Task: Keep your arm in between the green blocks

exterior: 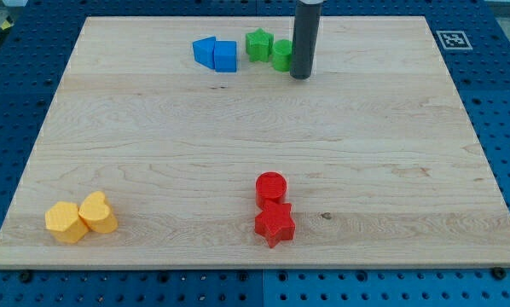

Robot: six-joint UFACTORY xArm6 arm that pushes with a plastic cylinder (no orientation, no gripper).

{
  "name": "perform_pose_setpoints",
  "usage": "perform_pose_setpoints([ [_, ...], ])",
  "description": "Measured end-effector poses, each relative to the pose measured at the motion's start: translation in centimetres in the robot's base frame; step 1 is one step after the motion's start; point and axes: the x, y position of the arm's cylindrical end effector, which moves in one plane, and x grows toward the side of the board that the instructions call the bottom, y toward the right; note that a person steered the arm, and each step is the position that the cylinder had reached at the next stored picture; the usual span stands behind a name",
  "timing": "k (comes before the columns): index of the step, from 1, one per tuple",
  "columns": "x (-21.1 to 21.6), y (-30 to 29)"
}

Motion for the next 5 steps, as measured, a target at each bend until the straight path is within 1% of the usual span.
perform_pose_setpoints([
  [1,2.0,-0.8],
  [2,2.6,-3.5],
  [4,2.1,-9.4],
  [5,1.3,-9.1],
])
